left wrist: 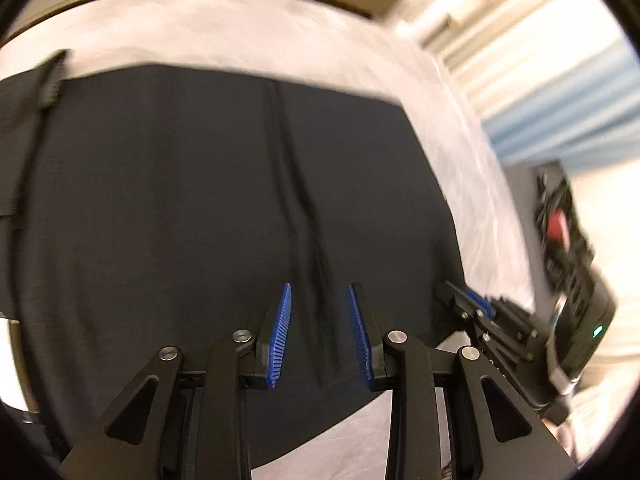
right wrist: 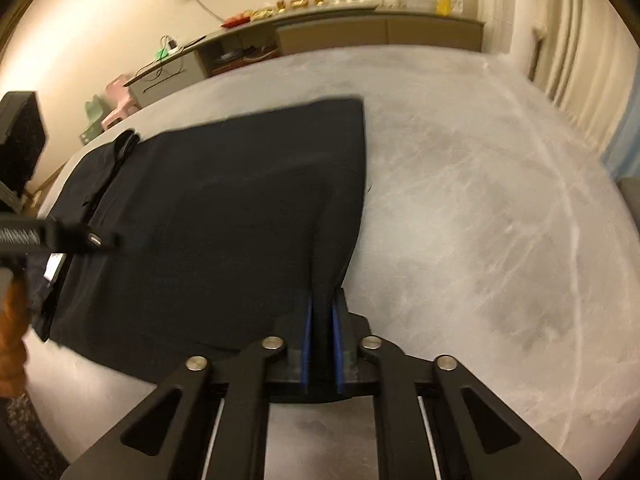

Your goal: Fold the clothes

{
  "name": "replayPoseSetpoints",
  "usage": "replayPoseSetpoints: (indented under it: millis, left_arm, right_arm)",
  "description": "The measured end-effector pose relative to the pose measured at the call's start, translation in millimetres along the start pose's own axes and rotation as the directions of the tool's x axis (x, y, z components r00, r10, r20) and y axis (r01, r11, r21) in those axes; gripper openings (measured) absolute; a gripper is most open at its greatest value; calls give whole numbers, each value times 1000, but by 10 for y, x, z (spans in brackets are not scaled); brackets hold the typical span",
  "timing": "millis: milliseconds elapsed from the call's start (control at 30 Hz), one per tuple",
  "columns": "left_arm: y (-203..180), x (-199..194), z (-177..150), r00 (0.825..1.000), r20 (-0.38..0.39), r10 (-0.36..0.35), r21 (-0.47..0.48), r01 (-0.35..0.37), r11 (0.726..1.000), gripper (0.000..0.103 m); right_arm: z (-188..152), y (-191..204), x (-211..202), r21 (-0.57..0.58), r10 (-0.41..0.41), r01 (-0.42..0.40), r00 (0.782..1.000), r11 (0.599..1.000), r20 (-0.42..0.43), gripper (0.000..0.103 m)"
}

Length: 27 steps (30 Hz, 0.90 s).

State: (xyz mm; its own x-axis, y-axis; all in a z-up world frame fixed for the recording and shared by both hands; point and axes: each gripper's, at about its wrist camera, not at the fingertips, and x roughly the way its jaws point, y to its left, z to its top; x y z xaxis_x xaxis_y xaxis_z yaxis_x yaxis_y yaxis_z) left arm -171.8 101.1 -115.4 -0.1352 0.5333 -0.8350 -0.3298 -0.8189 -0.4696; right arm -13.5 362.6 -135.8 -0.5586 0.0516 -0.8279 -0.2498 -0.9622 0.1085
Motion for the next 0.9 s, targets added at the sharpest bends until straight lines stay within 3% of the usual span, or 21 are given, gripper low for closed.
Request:
replayPoseSetpoints:
  millis: [67,200,267,367,433,467,500,600,733,800,833,867,900]
  left_arm:
    - [145,-246,80,998,54,-15,-26,17,1000,33]
    - [464,-684,219,987,159,-18,-81,31,996,37]
    - [659,-877,242,980,200,-1,-115,24,993,38]
    - [882,-904,195,981,191,26,-151,3,989,38]
    - [971,-788,148,986,166,33,-163,-5,987,42]
    - [1009,-713,123,988,151,35,-167,-9,986,44]
    - [1047,-638,98,990,136,36,-172,-12,985,44]
    - [1105,-422,26,994,104,33,-182,-13,983,44]
    - [1003,-258,-70,995,96,40,-165,-24,986,53]
    - [914,-243,-68,990,97,106,-124,-93,988,52]
    - [869,-240,-59,984,98,146,-100,-137,986,45]
    - [823,-237,-50,977,101,187,-76,-180,981,24]
    - [778,-234,-42,968,104,227,-52,-222,974,19]
  right_arm:
    - [90,185,-224,-63,-46,51,996,997,78,5]
    - [344,988,-445,-226,37,6,983,974,182,5]
    - [339,1399,-434,-299,83,-25,980,954,181,5]
    - [214,1957,-359,-399,152,-79,976,914,156,6]
    - [76,2232,-303,-447,192,-113,972,887,134,16]
    - [8,2278,-237,-456,209,-147,974,878,87,32]
    - [-28,2252,-244,-447,225,-174,972,878,64,43]
    - [-21,1903,-412,-360,294,-262,955,896,37,44]
    - [59,1129,-479,-124,293,-287,955,950,38,51]
    - [70,865,-364,-20,319,-319,948,947,3,51]
    - [68,796,-315,17,341,-341,940,940,-12,51]
    - [71,816,-274,33,366,-365,930,931,-28,51]
    - [75,842,-234,47,390,-388,920,920,-44,51]
